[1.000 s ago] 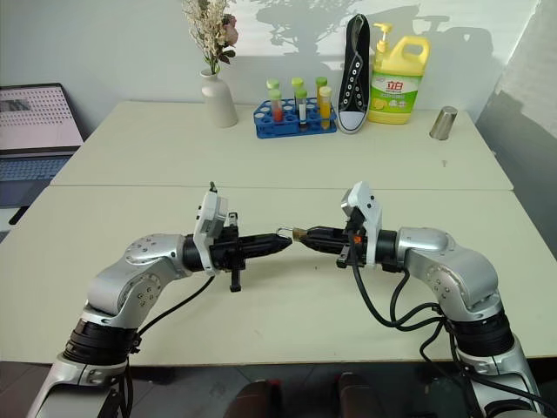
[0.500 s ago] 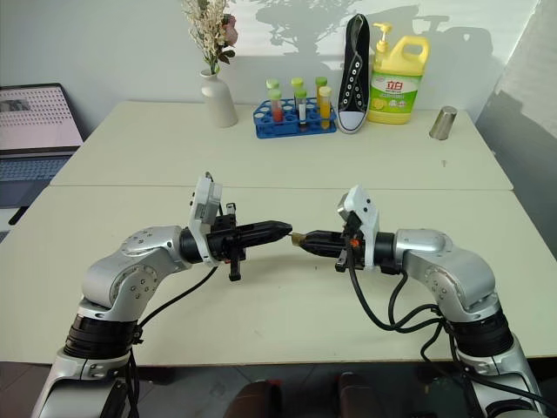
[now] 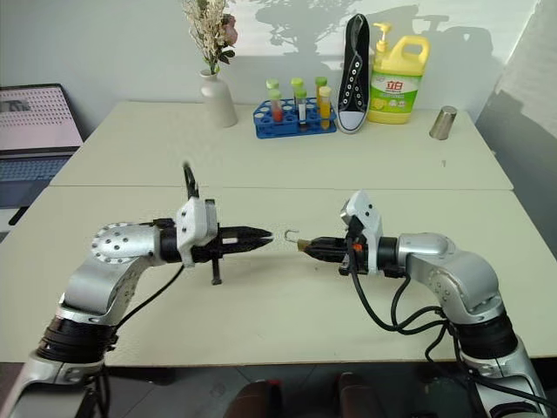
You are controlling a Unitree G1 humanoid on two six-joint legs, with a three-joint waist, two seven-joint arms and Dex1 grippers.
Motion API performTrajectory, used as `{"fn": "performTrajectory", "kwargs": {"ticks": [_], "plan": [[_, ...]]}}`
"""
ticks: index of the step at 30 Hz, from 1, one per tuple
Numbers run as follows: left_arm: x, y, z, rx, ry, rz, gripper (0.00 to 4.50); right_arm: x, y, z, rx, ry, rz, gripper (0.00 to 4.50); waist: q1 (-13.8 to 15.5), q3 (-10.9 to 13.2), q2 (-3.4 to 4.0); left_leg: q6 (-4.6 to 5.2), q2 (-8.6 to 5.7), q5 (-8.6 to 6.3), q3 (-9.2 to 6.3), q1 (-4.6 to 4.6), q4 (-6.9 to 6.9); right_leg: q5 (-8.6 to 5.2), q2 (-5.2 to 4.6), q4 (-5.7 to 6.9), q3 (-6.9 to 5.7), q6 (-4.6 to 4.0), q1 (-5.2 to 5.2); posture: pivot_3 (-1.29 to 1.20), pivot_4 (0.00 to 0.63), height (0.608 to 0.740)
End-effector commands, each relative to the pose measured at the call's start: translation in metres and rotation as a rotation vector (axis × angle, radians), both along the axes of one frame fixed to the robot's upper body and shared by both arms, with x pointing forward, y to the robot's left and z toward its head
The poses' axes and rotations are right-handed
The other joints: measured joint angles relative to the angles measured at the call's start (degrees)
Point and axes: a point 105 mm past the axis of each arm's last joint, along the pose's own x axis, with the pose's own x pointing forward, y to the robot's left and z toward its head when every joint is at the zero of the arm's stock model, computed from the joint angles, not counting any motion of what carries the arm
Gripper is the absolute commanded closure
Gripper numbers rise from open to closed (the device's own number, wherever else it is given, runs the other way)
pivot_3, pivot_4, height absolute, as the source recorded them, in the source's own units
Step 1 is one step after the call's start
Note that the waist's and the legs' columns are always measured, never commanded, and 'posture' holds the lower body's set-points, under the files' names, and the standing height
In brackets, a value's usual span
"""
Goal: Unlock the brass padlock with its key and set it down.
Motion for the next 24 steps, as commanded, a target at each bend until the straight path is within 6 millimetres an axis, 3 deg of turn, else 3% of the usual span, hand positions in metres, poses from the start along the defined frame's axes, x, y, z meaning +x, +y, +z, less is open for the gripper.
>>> {"fn": "performTrajectory", "kwargs": {"ticks": [1, 9, 15, 24], "plan": [[-0.013, -0.002, -0.008, 0.085, -0.07, -0.112, 2.64, -0.001, 0.0, 0.0, 0.026, 0.07, -0.019, 4.34, 0.0, 0.0, 0.0, 0.0, 0.0, 0.0, 0.01, -0.01, 0.0, 0.0, -0.03, 0.0, 0.0, 0.0, 0.0, 0.0, 0.15, 0.74], [-0.025, -0.003, -0.019, 0.115, -0.08, -0.153, 0.03, -0.002, -0.001, -0.023, 0.053, 0.316, -0.088, 4.34, -0.1, 0.0, 0.01, 0.0, 0.02, 0.0, 0.0, -0.03, 0.0, -0.13, -0.16, 0.02, -0.01, 0.23, -0.03, 0.0, 0.15, 0.74], [-0.025, -0.007, -0.016, 0.099, -0.088, -0.146, 0.0, 0.006, 0.0, -0.051, -0.047, 0.367, -0.127, 4.34, -0.2, 0.0, 0.01, 0.01, 0.02, 0.0, -0.01, -0.03, 0.01, -0.15, -0.14, 0.02, -0.02, 0.25, -0.03, 0.0, 0.15, 0.74], [-0.029, -0.016, -0.019, 0.091, -0.075, -0.165, 0.0, 0.014, -0.004, -0.058, -0.03, 0.476, -0.149, 4.34, -0.2, 0.0, 0.02, 0.01, 0.04, 0.0, -0.03, -0.03, 0.01, -0.15, 0.04, 0.02, -0.03, 0.26, -0.03, 0.0, 0.15, 0.74]]}}
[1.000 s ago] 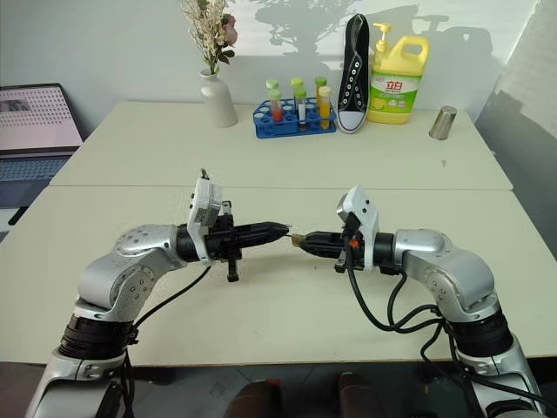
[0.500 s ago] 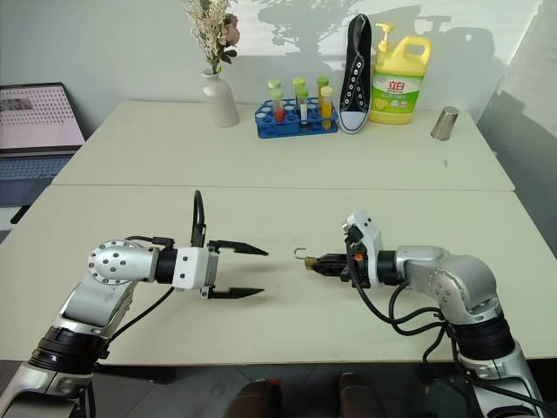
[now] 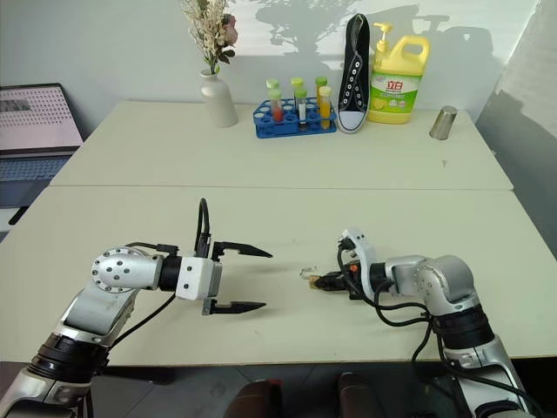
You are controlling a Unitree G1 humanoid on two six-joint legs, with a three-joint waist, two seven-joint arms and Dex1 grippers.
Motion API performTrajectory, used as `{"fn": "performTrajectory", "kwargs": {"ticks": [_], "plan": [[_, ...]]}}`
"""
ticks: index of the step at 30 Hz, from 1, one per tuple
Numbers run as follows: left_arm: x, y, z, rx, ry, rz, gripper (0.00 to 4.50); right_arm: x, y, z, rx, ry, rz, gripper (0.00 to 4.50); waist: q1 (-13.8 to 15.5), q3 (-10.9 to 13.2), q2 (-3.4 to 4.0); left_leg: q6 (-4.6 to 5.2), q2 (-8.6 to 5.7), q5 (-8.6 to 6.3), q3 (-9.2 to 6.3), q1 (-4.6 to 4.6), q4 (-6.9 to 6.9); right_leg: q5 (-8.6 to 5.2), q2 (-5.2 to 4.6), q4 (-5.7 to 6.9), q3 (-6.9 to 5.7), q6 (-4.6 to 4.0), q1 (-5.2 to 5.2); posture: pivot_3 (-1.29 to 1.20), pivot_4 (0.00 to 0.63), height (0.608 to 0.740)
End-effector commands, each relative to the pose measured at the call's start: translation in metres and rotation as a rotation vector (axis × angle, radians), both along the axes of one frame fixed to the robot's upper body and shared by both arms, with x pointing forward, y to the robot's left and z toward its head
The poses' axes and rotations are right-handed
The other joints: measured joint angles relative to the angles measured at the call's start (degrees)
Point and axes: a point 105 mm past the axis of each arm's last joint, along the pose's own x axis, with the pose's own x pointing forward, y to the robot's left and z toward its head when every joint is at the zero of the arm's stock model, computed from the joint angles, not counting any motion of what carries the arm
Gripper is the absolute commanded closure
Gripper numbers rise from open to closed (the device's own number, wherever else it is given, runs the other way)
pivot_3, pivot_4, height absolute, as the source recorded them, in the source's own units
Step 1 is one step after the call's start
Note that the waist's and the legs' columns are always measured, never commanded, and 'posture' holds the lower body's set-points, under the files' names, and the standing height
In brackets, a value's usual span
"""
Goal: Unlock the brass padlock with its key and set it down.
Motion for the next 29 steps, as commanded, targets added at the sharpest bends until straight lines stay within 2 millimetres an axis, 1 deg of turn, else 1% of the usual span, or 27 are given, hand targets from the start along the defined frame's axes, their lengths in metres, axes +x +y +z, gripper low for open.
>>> {"fn": "performTrajectory", "kwargs": {"ticks": [1, 2, 6, 7, 9, 10, 11, 13, 15, 18, 21, 22, 25, 29], "plan": [[-0.004, -0.008, 0.004, -0.017, -0.013, -0.022, 0.0, 0.005, -0.006, 0.007, 0.025, 0.017, -0.02, 3.62, 0.0, 0.0, 0.0, 0.0, 0.0, 0.0, 0.01, 0.0, 0.0, 0.0, 0.0, 0.0, 0.01, 0.0, 0.0, 0.0, 0.15, 0.74], [-0.004, -0.008, 0.004, -0.021, -0.008, -0.022, 0.0, 0.005, -0.007, 0.006, 0.025, 0.023, -0.023, 3.34, 0.0, 0.0, 0.0, 0.0, 0.0, 0.0, 0.01, 0.0, 0.0, 0.0, 0.0, 0.0, 0.01, 0.0, 0.0, 0.0, 0.15, 0.74], [-0.006, -0.007, 0.001, -0.015, 0.014, -0.017, 0.0, 0.003, -0.02, 0.006, -0.014, 0.013, -0.028, 1.88, 0.0, 0.0, 0.0, 0.0, 0.0, 0.0, 0.0, 0.0, 0.0, 0.0, 0.0, 0.0, 0.01, 0.0, 0.0, 0.0, 0.15, 0.74], [-0.005, -0.007, 0.001, -0.022, 0.027, -0.006, 0.0, 0.002, -0.026, 0.005, -0.055, -0.023, -0.014, 1.5, 0.1, 0.0, 0.0, 0.0, -0.01, 0.0, 0.0, 0.0, 0.01, 0.0, 0.0, 0.0, 0.01, 0.01, 0.01, 0.0, 0.15, 0.74], [-0.004, -0.008, 0.004, -0.053, 0.067, 0.024, 0.0, 0.0, -0.038, 0.001, -0.189, -0.151, 0.043, 0.81, 0.4, 0.0, 0.01, 0.0, -0.06, 0.0, -0.01, 0.0, 0.04, -0.01, -0.03, -0.02, -0.02, 0.02, 0.03, 0.0, 0.15, 0.74], [-0.003, -0.008, 0.004, -0.062, 0.086, 0.044, 0.0, -0.002, -0.041, 0.004, -0.215, -0.2, 0.069, 0.5, 0.4, 0.0, 0.01, 0.0, -0.08, 0.0, -0.03, 0.0, 0.04, -0.01, -0.08, -0.03, -0.04, 0.03, 0.06, 0.0, 0.15, 0.74], [0.001, -0.008, 0.007, -0.086, 0.105, 0.081, 0.0, -0.004, -0.041, 0.01, -0.209, -0.243, 0.086, 0.14, 0.5, 0.0, 0.0, 0.01, -0.09, 0.0, -0.03, 0.0, 0.06, -0.02, -0.1, -0.07, -0.07, 0.04, 0.07, 0.0, 0.15, 0.74], [0.008, -0.003, 0.006, -0.094, 0.137, 0.166, 0.0, -0.01, -0.044, 0.023, -0.204, -0.342, 0.117, 0.06, 0.3, 0.0, -0.02, 0.01, -0.08, 0.0, -0.02, 0.0, 0.06, -0.02, -0.09, -0.09, -0.05, 0.05, 0.08, 0.0, 0.15, 0.74], [0.012, 0.005, 0.004, -0.088, 0.154, 0.229, 0.0, -0.018, -0.046, 0.035, -0.201, -0.486, 0.152, 0.06, 0.2, 0.0, -0.03, 0.01, -0.06, 0.0, -0.04, -0.02, 0.03, -0.02, -0.05, -0.08, -0.04, 0.06, 0.05, 0.0, 0.15, 0.74], [0.007, 0.009, 0.004, -0.075, 0.183, 0.217, 0.0, -0.024, -0.049, 0.047, -0.195, -0.654, 0.174, 0.06, -0.2, 0.0, 0.0, 0.0, 0.04, 0.0, -0.04, 0.0, -0.02, -0.03, 0.03, -0.07, -0.03, 0.06, 0.03, 0.0, 0.15, 0.74], [0.003, 0.013, 0.003, -0.061, 0.212, 0.199, 0.0, -0.033, -0.052, 0.064, -0.157, -0.827, 0.179, 0.06, -0.1, 0.0, 0.0, 0.0, 0.07, 0.0, -0.04, 0.02, -0.02, -0.03, 0.03, -0.05, -0.03, 0.06, 0.01, 0.0, 0.15, 0.74], [0.003, 0.014, 0.003, -0.06, 0.221, 0.2, 0.0, -0.034, -0.054, 0.067, -0.162, -0.859, 0.168, 0.06, 0.0, 0.0, 0.0, 0.0, 0.06, 0.0, -0.04, 0.02, -0.02, -0.03, 0.04, -0.04, -0.03, 0.05, 0.01, 0.0, 0.15, 0.74], [-0.001, 0.018, 0.004, -0.044, 0.268, 0.185, 0.0, -0.04, -0.067, 0.066, -0.208, -0.862, 0.169, 0.06, 0.1, 0.0, -0.01, -0.01, 0.02, 0.0, 0.01, 0.03, 0.02, -0.03, 0.03, -0.04, -0.03, 0.06, 0.04, 0.0, 0.15, 0.74], [-0.004, 0.019, 0.002, -0.039, 0.283, 0.151, 0.0, -0.046, -0.07, 0.062, -0.21, -0.841, 0.187, 0.06, 0.2, 0.0, -0.02, -0.01, 0.0, 0.0, 0.05, 0.06, 0.04, -0.03, 0.01, -0.05, -0.01, 0.05, 0.05, 0.0, 0.15, 0.74]]}}
